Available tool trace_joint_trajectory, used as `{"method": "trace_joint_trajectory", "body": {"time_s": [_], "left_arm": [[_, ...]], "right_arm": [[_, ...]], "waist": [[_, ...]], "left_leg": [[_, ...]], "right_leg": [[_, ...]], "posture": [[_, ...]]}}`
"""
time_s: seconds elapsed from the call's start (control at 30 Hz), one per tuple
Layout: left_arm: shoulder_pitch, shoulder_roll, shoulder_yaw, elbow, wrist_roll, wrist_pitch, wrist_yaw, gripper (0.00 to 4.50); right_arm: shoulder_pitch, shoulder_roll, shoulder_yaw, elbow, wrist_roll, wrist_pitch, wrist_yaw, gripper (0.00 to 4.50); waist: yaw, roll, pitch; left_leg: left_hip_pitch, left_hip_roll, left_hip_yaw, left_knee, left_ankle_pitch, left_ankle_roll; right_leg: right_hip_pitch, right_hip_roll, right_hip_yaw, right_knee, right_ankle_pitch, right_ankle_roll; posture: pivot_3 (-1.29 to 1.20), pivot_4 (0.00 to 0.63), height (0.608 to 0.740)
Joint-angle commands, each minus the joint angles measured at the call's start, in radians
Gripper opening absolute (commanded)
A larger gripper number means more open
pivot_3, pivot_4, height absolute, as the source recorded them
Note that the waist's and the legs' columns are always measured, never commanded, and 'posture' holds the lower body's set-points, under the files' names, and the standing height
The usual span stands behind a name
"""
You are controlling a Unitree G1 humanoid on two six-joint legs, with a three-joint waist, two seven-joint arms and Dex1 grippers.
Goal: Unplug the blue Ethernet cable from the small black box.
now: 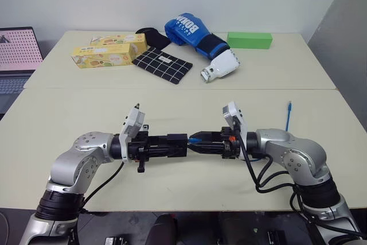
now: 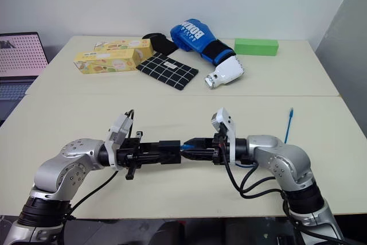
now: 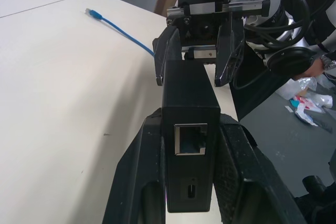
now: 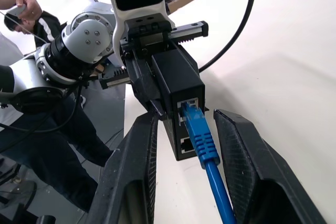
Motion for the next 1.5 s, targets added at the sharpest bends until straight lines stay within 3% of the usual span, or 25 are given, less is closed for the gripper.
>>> {"method": "trace_joint_trajectory", "body": {"time_s": [0.03, 0.17, 0.3, 0.37, 0.67, 1.13, 1.27, 1.43, 1.5], "left_arm": [[-0.011, -0.004, 0.010, -0.011, -0.010, -0.007, -0.001, 0.79], [-0.012, -0.006, 0.011, -0.008, -0.011, -0.007, 0.000, 0.79], [-0.013, -0.009, 0.012, -0.005, -0.011, -0.008, 0.001, 0.79], [-0.014, -0.011, 0.012, -0.005, -0.011, -0.007, 0.001, 0.79], [-0.016, -0.014, 0.013, 0.002, -0.012, -0.008, -0.006, 0.79], [0.006, -0.010, 0.040, 0.032, 0.015, -0.037, 0.023, 0.79], [0.019, -0.017, 0.065, 0.027, 0.010, -0.031, 0.075, 0.79], [0.035, -0.032, 0.091, 0.014, 0.031, -0.036, 0.171, 0.79], [0.033, -0.041, 0.094, 0.016, 0.044, -0.040, 0.211, 0.79]], "right_arm": [[-0.005, 0.002, -0.026, -0.010, 0.029, -0.002, 0.003, 1.76], [-0.006, -0.012, -0.010, -0.012, 0.011, -0.018, 0.017, 1.28], [-0.006, -0.023, 0.005, -0.016, -0.004, -0.033, 0.032, 0.30], [-0.006, -0.027, 0.010, -0.016, -0.008, -0.039, 0.037, 0.06], [-0.016, -0.048, 0.028, -0.004, -0.025, -0.061, 0.071, 0.06], [0.011, -0.176, -0.032, 0.051, -0.022, -0.066, 0.152, 0.06], [-0.022, -0.115, -0.080, 0.221, -0.165, -0.225, 0.006, 0.06], [-0.097, -0.043, -0.108, 0.571, -0.471, -0.551, -0.332, 0.06], [-0.119, -0.037, -0.112, 0.668, -0.532, -0.612, -0.398, 0.06]], "waist": [[0.000, 0.000, 0.000], [0.000, 0.000, 0.000], [0.000, 0.000, 0.000], [0.000, 0.000, 0.000], [0.000, 0.000, 0.000], [0.000, 0.000, 0.000], [0.000, 0.000, 0.000], [0.000, 0.000, 0.000], [0.000, 0.000, 0.000]], "left_leg": [[0.000, 0.000, 0.000, 0.000, 0.000, 0.000], [0.000, 0.000, 0.000, 0.000, 0.000, 0.000], [0.000, 0.000, 0.000, 0.000, 0.000, 0.000], [0.000, 0.000, 0.000, 0.000, 0.000, 0.000], [0.000, 0.000, 0.000, 0.000, 0.000, 0.000], [0.000, 0.000, 0.000, 0.000, 0.000, 0.000], [0.000, 0.000, 0.000, 0.000, 0.000, 0.000], [0.000, -0.001, 0.002, 0.000, 0.000, 0.000], [-0.001, -0.001, 0.003, 0.000, 0.000, 0.000]], "right_leg": [[0.000, 0.000, 0.000, 0.000, 0.000, 0.000], [0.000, 0.000, 0.000, 0.000, 0.000, 0.000], [0.000, 0.000, 0.000, 0.000, 0.000, 0.000], [0.000, 0.000, 0.000, 0.000, 0.000, 0.000], [0.000, 0.000, 0.000, 0.000, 0.000, 0.000], [0.000, 0.000, 0.000, -0.001, 0.000, 0.000], [0.000, 0.000, 0.000, -0.001, 0.000, 0.000], [0.000, 0.000, 0.001, -0.001, 0.000, 0.000], [-0.002, 0.000, 0.002, 0.000, 0.000, 0.000]], "posture": [[0.00, 0.150, 0.740], [0.00, 0.150, 0.740], [0.00, 0.150, 0.740], [0.00, 0.150, 0.740], [0.00, 0.150, 0.740], [0.00, 0.150, 0.740], [0.00, 0.150, 0.740], [0.00, 0.150, 0.740], [0.00, 0.150, 0.740]]}}
